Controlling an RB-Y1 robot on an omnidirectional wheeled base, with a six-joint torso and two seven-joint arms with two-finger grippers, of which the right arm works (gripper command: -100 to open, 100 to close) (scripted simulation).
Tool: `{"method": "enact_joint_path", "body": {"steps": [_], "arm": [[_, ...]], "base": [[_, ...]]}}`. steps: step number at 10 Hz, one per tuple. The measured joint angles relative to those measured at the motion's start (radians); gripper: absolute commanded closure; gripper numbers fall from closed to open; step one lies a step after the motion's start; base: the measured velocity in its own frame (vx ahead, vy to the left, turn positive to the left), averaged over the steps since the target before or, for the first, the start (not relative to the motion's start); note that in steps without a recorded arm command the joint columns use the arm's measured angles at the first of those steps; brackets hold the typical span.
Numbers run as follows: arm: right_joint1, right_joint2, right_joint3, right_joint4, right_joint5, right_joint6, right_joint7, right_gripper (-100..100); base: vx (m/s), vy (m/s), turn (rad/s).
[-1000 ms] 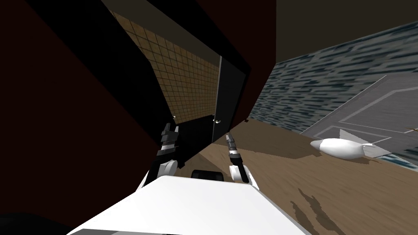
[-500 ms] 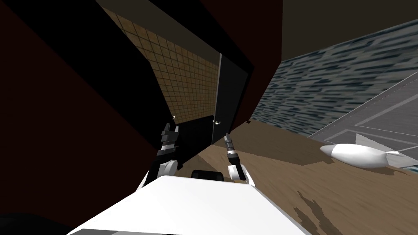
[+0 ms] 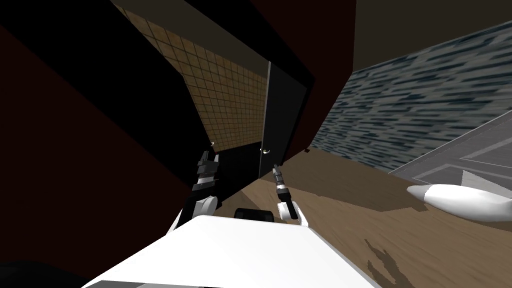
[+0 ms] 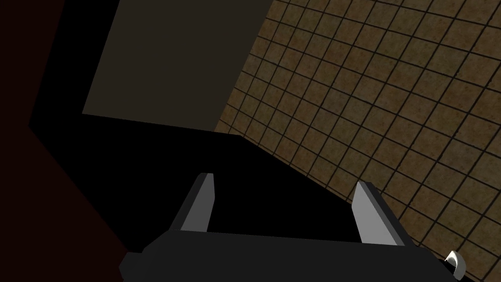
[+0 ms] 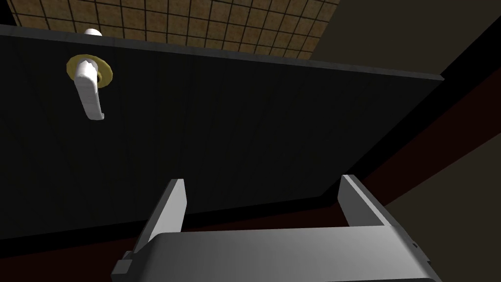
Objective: Push the door open
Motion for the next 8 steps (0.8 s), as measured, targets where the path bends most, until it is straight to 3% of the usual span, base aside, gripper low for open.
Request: {"method": "enact_joint_path", "body": {"steps": [8], "arm": [[-0.073, 0.009, 0.030, 0.175, -0.006, -0.027, -0.006, -100]], "base": [[0.081, -0.093, 0.064]]}}
